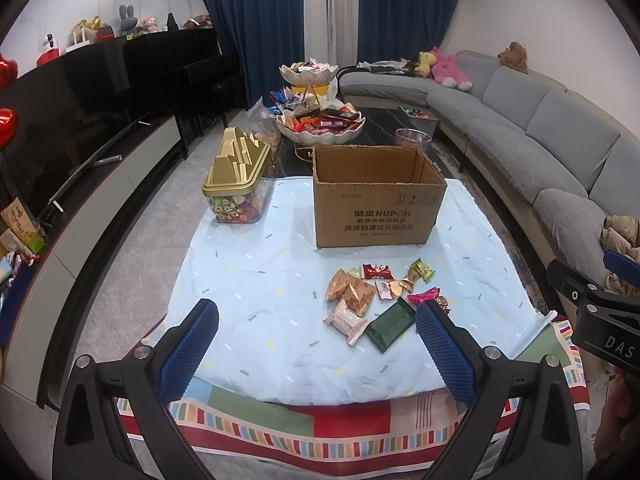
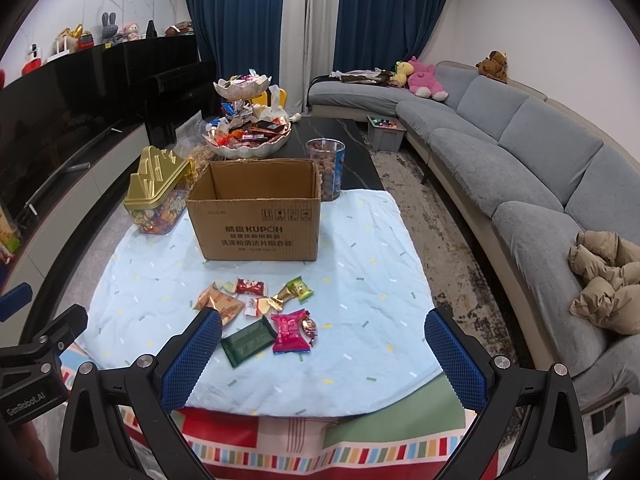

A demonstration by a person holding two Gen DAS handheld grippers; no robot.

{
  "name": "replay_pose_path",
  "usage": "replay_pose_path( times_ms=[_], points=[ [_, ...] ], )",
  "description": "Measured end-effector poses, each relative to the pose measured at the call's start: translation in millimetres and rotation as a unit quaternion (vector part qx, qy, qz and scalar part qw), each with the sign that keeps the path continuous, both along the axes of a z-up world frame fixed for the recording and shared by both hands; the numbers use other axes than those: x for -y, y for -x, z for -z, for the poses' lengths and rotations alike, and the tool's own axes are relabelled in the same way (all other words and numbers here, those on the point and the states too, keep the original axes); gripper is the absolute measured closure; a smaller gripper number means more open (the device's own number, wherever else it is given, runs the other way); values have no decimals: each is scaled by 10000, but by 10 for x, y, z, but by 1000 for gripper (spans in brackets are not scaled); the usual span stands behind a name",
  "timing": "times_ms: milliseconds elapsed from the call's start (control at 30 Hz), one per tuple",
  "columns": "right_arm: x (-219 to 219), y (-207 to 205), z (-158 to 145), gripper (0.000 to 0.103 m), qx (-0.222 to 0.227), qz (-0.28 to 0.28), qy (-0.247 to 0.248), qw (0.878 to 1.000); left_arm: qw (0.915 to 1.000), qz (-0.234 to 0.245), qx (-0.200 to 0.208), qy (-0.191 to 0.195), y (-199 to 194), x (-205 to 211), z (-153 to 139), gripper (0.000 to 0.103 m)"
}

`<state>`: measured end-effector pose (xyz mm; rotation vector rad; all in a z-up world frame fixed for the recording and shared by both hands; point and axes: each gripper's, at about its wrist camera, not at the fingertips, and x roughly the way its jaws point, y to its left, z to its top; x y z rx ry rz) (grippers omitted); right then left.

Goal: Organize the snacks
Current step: 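Lower the left tool onto the pink-white wafer packet while the right tool lowers onto the red-pink packet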

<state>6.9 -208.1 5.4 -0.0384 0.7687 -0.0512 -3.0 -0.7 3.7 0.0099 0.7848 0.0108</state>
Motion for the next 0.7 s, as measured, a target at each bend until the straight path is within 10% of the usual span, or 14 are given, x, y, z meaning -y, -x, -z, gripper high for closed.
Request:
replay_pose_path(
  times_ms=[700],
  points=[
    [-108,-404,462,2,-284,-191,161,9993,9988,83,-353,-325,-379,25,501,6]
  ],
)
